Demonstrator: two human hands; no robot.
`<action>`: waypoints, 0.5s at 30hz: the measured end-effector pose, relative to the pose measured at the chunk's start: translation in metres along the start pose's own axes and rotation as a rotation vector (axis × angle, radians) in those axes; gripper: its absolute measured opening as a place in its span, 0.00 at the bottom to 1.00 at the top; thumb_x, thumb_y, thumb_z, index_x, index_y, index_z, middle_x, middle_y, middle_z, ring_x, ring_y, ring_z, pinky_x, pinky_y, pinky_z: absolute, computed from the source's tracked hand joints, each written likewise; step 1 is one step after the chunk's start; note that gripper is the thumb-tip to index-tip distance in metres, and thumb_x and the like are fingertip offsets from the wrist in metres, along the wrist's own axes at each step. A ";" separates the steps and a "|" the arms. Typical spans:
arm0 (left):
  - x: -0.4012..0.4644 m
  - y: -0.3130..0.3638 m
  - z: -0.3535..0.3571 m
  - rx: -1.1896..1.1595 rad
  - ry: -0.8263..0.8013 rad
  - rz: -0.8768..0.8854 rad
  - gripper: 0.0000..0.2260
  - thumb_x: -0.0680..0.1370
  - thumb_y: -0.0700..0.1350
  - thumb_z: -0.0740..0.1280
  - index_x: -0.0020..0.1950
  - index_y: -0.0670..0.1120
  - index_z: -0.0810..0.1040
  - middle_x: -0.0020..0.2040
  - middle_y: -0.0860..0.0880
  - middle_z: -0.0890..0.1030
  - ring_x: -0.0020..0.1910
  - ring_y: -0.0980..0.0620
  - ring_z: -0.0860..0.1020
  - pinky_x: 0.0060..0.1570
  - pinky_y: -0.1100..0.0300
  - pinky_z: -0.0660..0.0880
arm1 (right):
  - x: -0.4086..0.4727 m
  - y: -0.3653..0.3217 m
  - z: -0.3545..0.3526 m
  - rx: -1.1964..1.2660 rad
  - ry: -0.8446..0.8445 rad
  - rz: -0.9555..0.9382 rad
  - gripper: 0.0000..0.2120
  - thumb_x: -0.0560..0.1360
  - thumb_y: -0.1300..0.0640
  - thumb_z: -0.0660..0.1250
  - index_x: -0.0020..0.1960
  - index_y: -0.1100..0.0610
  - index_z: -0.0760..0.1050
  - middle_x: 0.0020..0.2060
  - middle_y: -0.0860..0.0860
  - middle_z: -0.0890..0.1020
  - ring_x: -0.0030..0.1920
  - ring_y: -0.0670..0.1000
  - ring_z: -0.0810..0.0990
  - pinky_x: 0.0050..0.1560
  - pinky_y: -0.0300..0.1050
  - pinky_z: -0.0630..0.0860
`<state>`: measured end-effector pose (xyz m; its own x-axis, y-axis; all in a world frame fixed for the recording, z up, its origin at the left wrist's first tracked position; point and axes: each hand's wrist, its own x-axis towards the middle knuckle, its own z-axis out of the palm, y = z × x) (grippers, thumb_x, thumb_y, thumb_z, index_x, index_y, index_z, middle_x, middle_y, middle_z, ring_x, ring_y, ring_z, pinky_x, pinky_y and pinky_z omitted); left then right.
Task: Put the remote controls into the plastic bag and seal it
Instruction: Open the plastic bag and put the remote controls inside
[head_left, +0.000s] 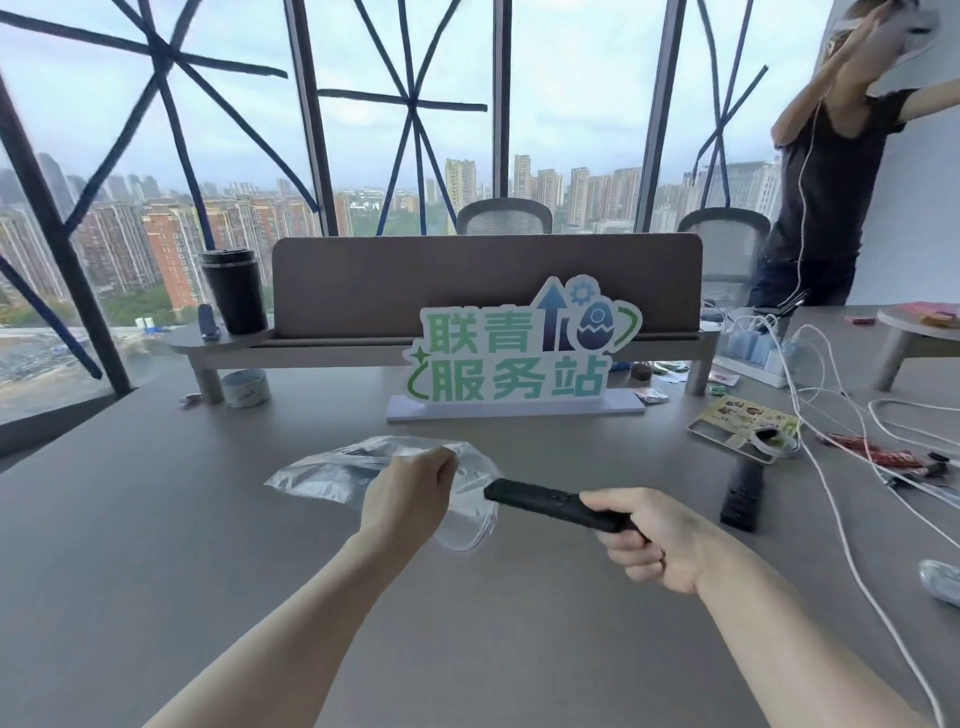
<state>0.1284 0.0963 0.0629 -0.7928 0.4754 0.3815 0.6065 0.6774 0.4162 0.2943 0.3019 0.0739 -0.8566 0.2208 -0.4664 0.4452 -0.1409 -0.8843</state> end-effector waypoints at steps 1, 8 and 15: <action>-0.002 0.004 -0.001 -0.014 -0.004 -0.002 0.13 0.79 0.50 0.56 0.43 0.46 0.75 0.38 0.46 0.81 0.36 0.42 0.73 0.33 0.54 0.69 | 0.002 -0.001 0.015 -0.041 -0.026 0.020 0.16 0.78 0.50 0.62 0.33 0.53 0.67 0.22 0.48 0.59 0.20 0.45 0.52 0.20 0.37 0.48; -0.008 0.014 -0.006 -0.125 -0.008 0.042 0.14 0.79 0.55 0.56 0.44 0.49 0.77 0.39 0.48 0.82 0.41 0.42 0.78 0.41 0.51 0.77 | 0.040 0.010 0.086 -0.057 0.125 -0.113 0.11 0.80 0.49 0.62 0.45 0.56 0.77 0.32 0.53 0.82 0.21 0.47 0.60 0.21 0.34 0.54; -0.003 0.027 0.004 -0.215 -0.002 0.070 0.16 0.79 0.56 0.56 0.49 0.48 0.79 0.42 0.49 0.85 0.39 0.43 0.81 0.43 0.48 0.79 | 0.014 0.031 -0.043 -0.312 0.891 -0.167 0.10 0.73 0.54 0.62 0.35 0.55 0.76 0.34 0.54 0.82 0.37 0.58 0.81 0.40 0.45 0.75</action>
<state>0.1466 0.1154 0.0702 -0.7484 0.5184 0.4137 0.6587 0.5076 0.5555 0.3072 0.3416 0.0387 -0.4591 0.8859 -0.0654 0.4947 0.1939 -0.8472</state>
